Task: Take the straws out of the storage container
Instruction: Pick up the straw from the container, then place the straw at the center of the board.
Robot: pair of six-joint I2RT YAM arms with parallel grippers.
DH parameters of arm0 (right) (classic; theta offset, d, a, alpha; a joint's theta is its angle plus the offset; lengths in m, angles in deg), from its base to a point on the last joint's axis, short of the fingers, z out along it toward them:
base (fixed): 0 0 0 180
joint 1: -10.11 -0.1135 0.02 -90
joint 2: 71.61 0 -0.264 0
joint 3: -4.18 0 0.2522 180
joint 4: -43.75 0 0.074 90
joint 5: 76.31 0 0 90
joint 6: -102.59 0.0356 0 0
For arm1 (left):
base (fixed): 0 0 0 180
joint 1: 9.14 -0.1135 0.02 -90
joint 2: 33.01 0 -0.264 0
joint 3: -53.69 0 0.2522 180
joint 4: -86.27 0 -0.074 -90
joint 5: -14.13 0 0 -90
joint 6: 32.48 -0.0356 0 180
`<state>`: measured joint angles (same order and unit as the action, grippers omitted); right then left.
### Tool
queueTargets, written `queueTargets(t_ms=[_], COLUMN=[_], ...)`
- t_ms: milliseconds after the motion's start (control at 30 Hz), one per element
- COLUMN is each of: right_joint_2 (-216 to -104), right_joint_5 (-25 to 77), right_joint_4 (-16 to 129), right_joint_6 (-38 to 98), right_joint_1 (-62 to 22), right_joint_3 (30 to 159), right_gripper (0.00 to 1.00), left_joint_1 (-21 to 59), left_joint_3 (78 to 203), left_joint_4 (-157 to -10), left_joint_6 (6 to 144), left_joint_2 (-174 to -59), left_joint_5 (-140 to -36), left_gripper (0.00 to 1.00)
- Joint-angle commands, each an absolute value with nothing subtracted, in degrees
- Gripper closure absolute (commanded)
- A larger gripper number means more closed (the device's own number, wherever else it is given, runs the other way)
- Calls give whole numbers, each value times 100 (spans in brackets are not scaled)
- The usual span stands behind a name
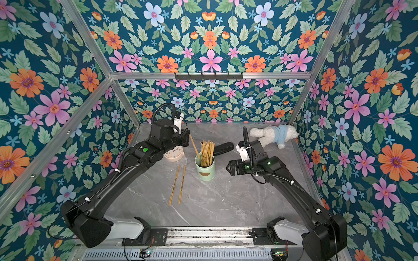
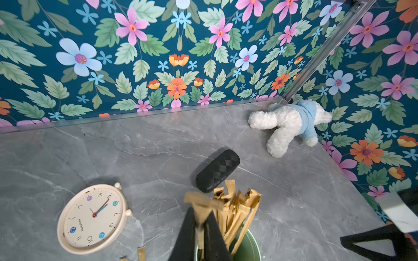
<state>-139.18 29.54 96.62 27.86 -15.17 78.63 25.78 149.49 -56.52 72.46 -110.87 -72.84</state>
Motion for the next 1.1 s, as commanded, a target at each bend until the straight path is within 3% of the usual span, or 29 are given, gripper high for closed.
queueTargets(t_ms=[0, 267, 500, 633, 800, 1067], right_joint_2=[-13885, -13863, -13917, -13989, -13905, -13911], right_joint_5=[2986, 2995, 3074, 3132, 3109, 3083], right_joint_4=[9618, 9614, 9608, 9634, 9652, 9690], right_joint_6=[2752, 2756, 2757, 2752, 2734, 2724], right_joint_1=[-1520, -1517, -1514, -1519, -1513, -1523], right_joint_3=[7850, 7833, 7823, 7843, 7858, 7876], right_gripper=[1, 1, 1, 1, 1, 1], left_joint_1=[2569, 2568, 2295, 1730, 1164, 1063], left_joint_3=[15173, 16571, 17760, 16934, 15396, 14555], left_joint_4=[-5257, -3479, -1203, -720, -1342, -1925], left_joint_6=[7089, 6956, 7284, 7563, 7615, 7561], left_joint_2=[-11004, -11183, -12039, -12383, -12356, -12817], left_joint_5=[-6976, -6084, -5596, -5878, -6390, -6814], left_gripper=[88, 89, 88, 88, 88, 88])
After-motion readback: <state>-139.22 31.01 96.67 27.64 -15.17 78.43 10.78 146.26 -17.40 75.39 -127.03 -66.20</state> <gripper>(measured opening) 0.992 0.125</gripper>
